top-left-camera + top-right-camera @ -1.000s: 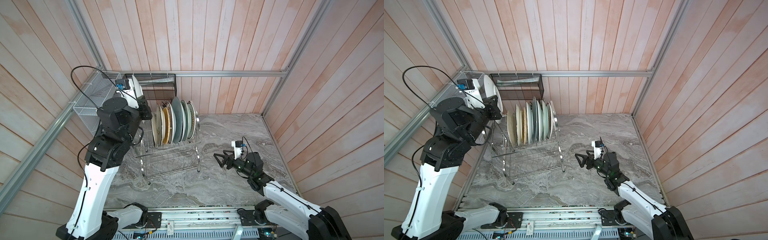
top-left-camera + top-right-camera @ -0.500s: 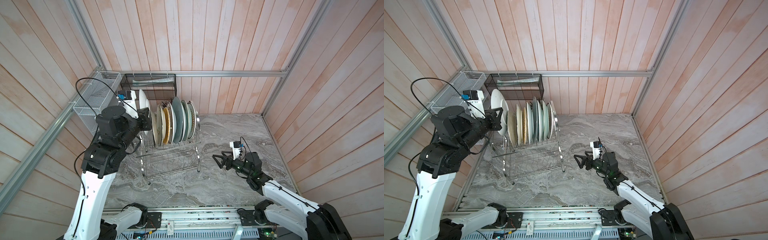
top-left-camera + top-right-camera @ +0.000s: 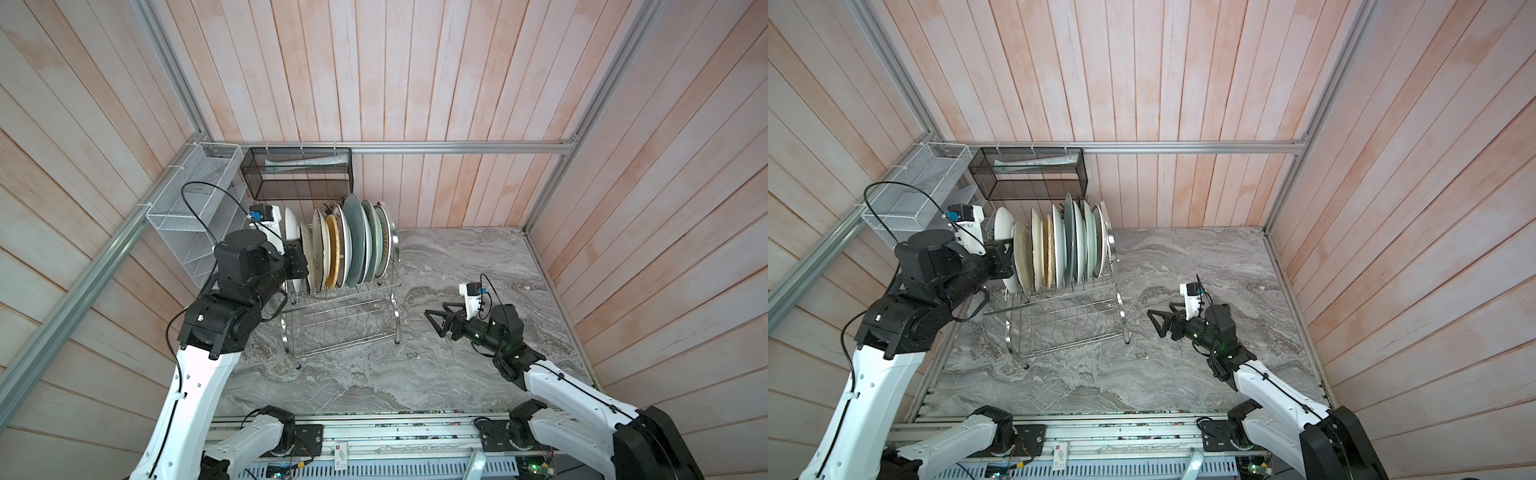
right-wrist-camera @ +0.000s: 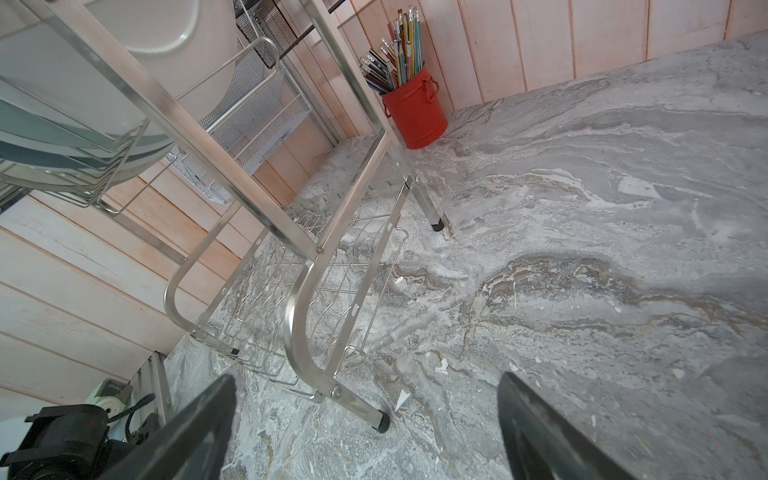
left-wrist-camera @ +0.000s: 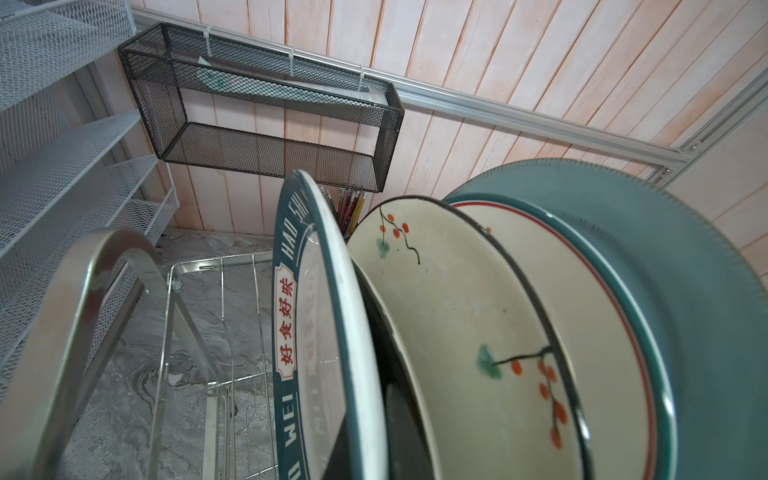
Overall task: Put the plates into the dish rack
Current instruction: 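Lower the green-rimmed plate into the rack's front slot with the left gripper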
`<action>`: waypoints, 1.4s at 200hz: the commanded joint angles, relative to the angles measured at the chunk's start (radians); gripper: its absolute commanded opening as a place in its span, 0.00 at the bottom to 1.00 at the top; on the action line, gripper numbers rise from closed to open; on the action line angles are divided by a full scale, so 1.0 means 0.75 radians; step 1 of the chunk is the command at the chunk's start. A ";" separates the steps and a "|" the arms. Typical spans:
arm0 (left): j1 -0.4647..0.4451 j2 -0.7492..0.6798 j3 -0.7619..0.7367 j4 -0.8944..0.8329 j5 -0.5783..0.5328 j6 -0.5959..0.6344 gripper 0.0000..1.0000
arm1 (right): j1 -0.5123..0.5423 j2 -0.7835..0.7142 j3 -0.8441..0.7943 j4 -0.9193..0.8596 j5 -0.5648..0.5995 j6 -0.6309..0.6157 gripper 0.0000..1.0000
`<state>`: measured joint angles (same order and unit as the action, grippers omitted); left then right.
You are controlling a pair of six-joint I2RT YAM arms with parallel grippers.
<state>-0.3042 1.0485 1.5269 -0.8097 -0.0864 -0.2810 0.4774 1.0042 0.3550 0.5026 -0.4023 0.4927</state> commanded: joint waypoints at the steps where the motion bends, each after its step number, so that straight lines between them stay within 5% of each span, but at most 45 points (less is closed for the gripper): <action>1: 0.005 -0.043 -0.039 0.076 -0.025 -0.040 0.00 | 0.010 -0.007 -0.009 0.028 -0.019 -0.014 0.98; 102: 0.007 -0.071 -0.144 0.107 -0.044 -0.045 0.00 | 0.010 0.002 -0.007 0.027 -0.016 -0.013 0.98; 280: 0.005 -0.071 -0.028 0.084 0.009 -0.074 0.38 | 0.010 0.015 -0.005 0.015 -0.002 -0.014 0.98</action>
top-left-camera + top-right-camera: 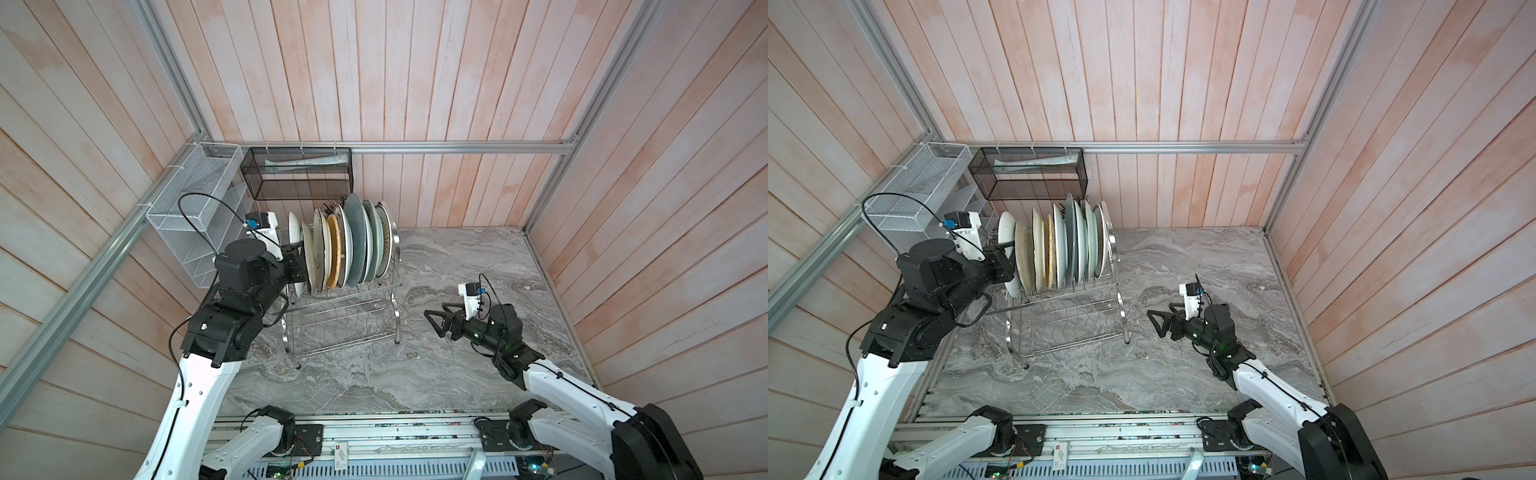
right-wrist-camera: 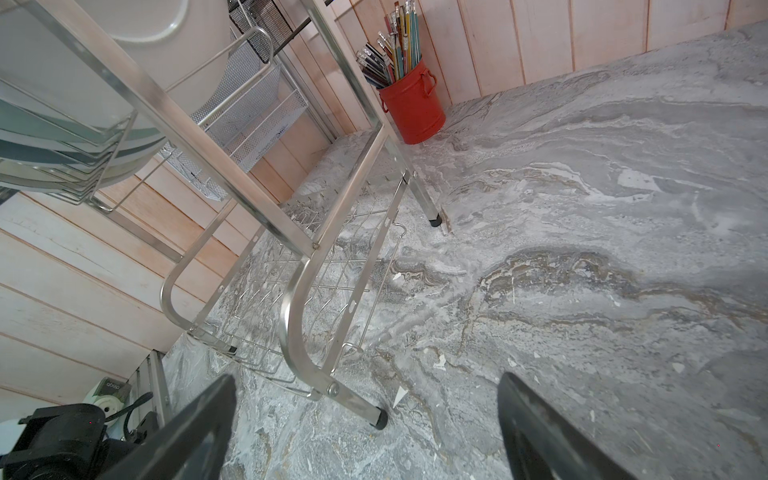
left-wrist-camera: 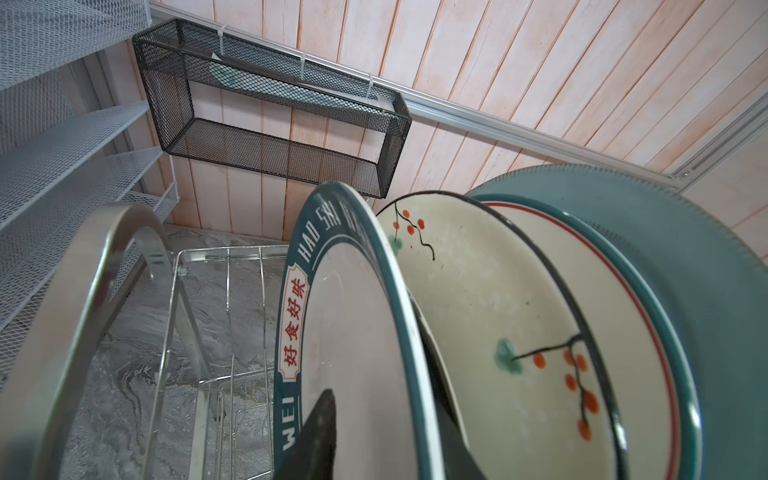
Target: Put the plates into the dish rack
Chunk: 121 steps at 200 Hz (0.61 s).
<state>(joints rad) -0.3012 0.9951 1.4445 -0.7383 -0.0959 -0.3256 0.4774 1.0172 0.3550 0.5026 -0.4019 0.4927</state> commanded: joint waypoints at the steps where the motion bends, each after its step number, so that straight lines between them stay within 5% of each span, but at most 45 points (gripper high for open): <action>1: 0.001 -0.001 0.084 -0.011 0.022 -0.016 0.39 | 0.010 -0.002 -0.004 0.014 -0.003 -0.014 0.98; 74: 0.001 0.000 0.302 -0.117 -0.024 0.002 0.50 | 0.010 -0.021 -0.005 0.004 0.000 -0.021 0.98; 121: 0.001 -0.220 0.179 -0.209 0.005 -0.042 0.53 | 0.010 -0.035 -0.001 -0.017 0.017 -0.025 0.98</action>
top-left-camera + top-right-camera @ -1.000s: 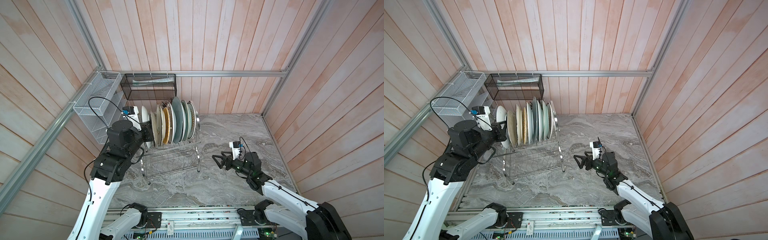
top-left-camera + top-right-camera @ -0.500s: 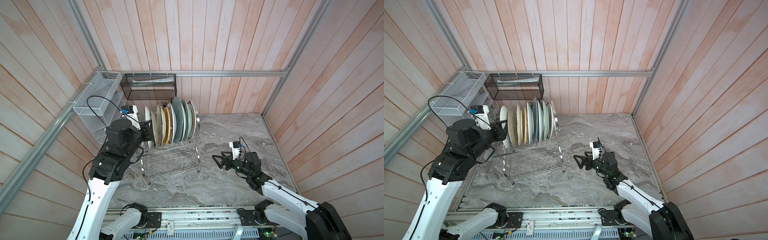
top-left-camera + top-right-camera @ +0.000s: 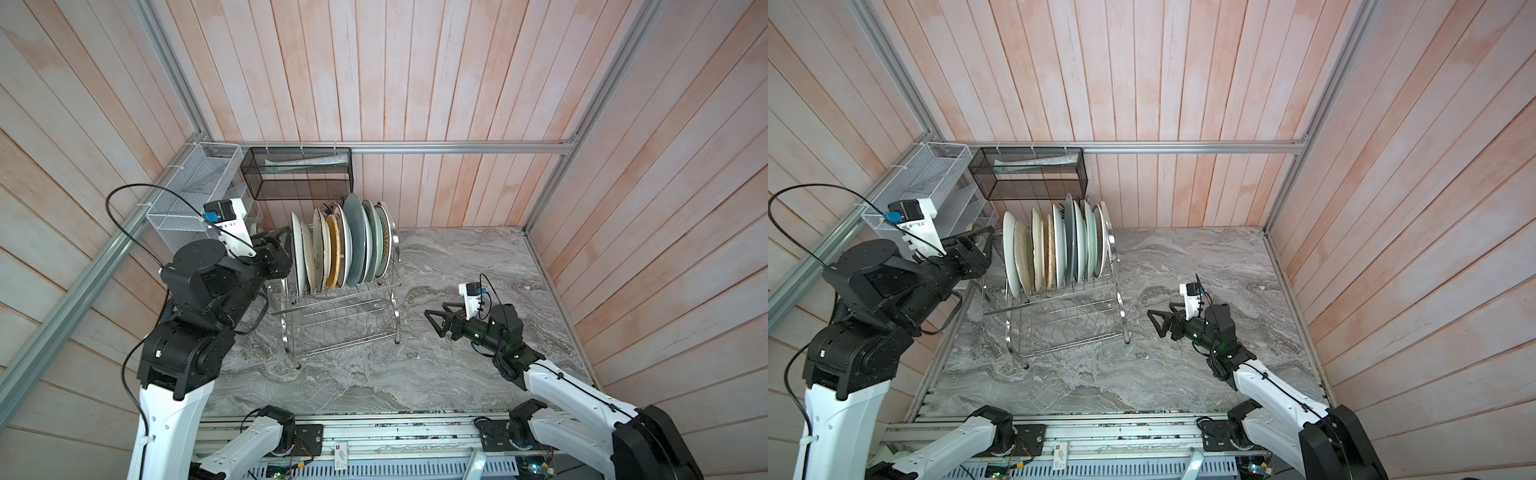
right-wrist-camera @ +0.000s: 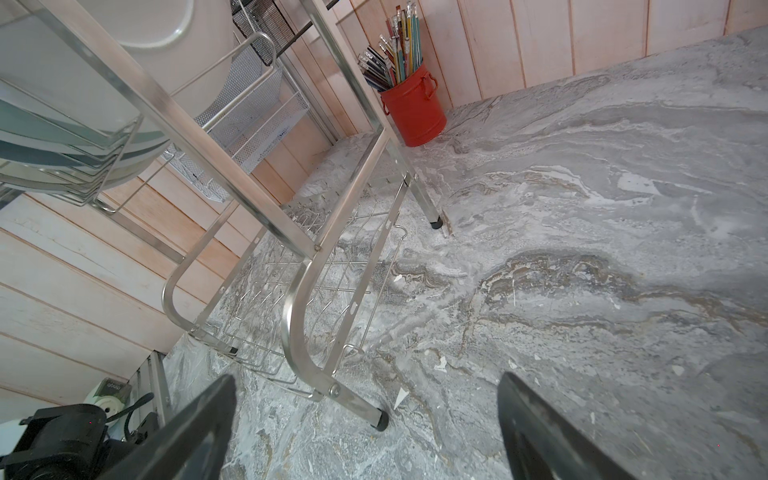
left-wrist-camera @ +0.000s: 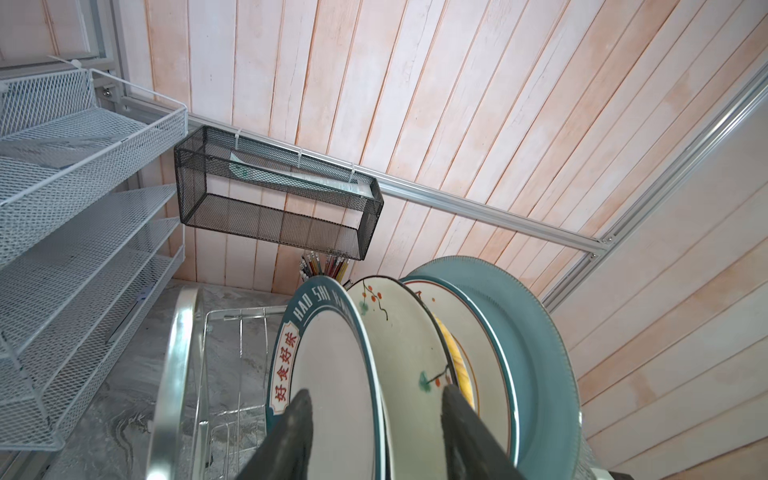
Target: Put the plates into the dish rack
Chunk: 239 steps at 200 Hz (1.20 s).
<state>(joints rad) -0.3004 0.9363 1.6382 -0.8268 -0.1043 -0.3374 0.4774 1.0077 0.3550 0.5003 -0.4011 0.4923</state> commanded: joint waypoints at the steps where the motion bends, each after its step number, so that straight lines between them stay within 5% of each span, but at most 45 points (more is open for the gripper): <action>1: 0.001 -0.149 -0.085 -0.094 0.017 -0.026 0.53 | 0.010 -0.024 -0.001 -0.014 0.015 -0.024 0.98; 56: 0.001 -0.482 -0.337 -0.251 0.040 -0.087 0.60 | 0.037 -0.011 0.062 -0.071 0.036 -0.040 0.98; 120: 0.001 -0.805 -0.798 -0.287 0.073 -0.364 0.66 | 0.169 0.105 0.140 -0.123 0.134 -0.066 0.98; 185: 0.000 -0.970 -1.226 -0.142 0.009 -0.628 0.74 | 0.321 0.262 0.234 -0.133 0.226 -0.077 0.98; 239: 0.000 -0.924 -1.320 -0.041 -0.160 -0.751 0.79 | 0.385 0.356 0.280 -0.099 0.249 -0.056 0.96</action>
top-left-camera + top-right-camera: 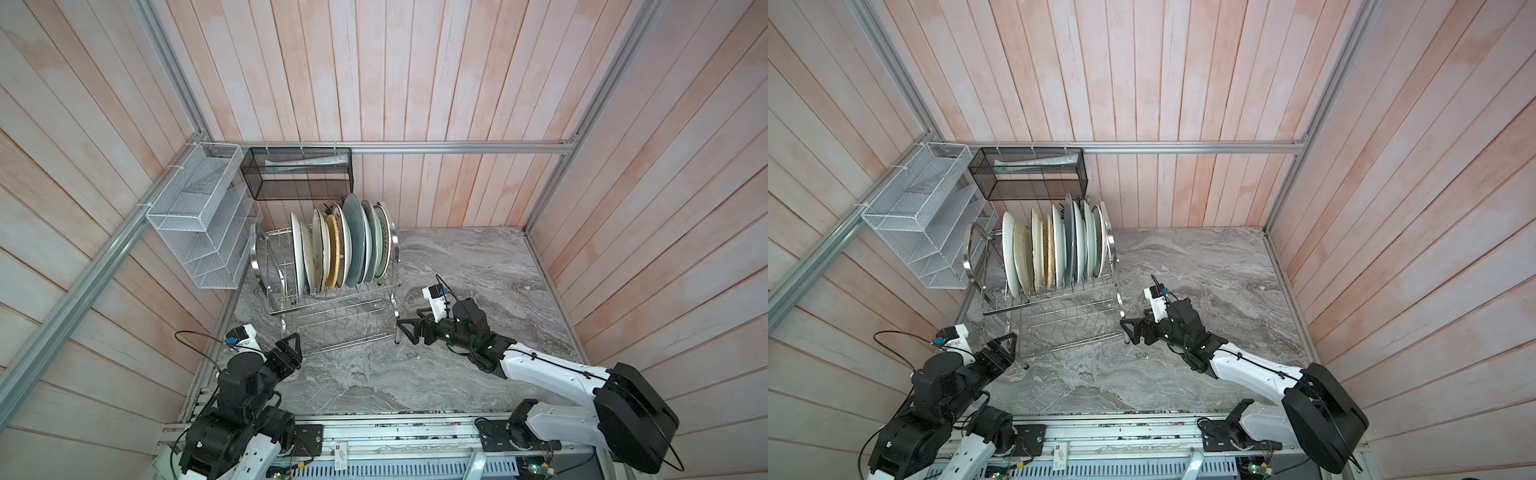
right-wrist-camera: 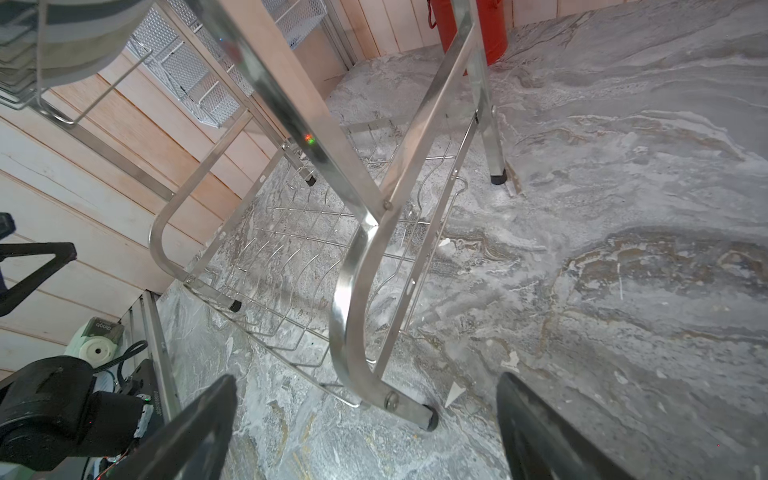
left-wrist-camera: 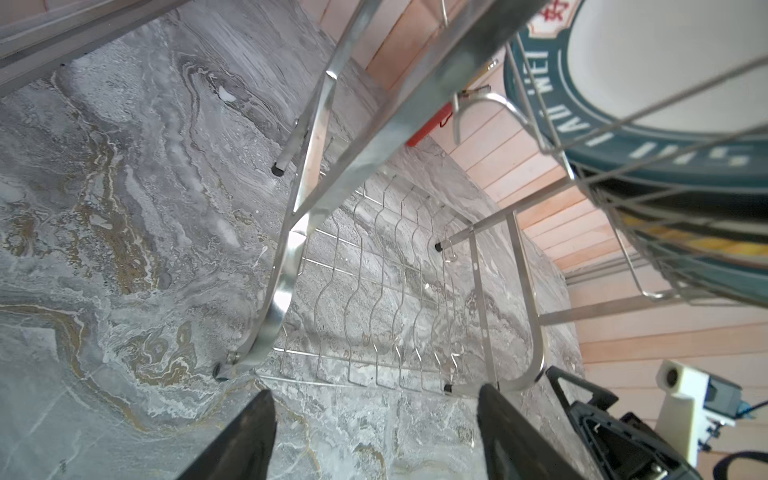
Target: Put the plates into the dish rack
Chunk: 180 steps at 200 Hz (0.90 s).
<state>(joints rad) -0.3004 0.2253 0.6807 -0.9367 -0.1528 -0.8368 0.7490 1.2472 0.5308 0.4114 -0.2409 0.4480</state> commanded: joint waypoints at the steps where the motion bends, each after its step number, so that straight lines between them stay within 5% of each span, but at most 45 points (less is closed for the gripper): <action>1: 0.000 0.026 -0.046 0.109 -0.096 -0.086 0.79 | 0.025 0.039 0.047 0.020 0.036 0.003 0.96; 94: 0.002 0.150 -0.333 0.366 -0.218 -0.151 0.75 | 0.069 0.164 0.103 0.080 0.175 0.089 0.80; 136: 0.001 0.230 -0.395 0.489 -0.260 -0.093 0.66 | 0.087 0.323 0.202 0.110 0.138 0.098 0.58; 159: 0.000 0.288 -0.422 0.580 -0.257 -0.040 0.59 | 0.097 0.382 0.235 0.125 0.129 0.104 0.39; 180: 0.000 0.343 -0.445 0.659 -0.213 0.014 0.46 | 0.099 0.379 0.218 0.148 0.155 0.126 0.24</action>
<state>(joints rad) -0.2981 0.4484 0.3698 -0.5762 -0.3527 -0.8875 0.8223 1.5291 0.6872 0.4946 -0.1478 0.5262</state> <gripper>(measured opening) 0.521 0.291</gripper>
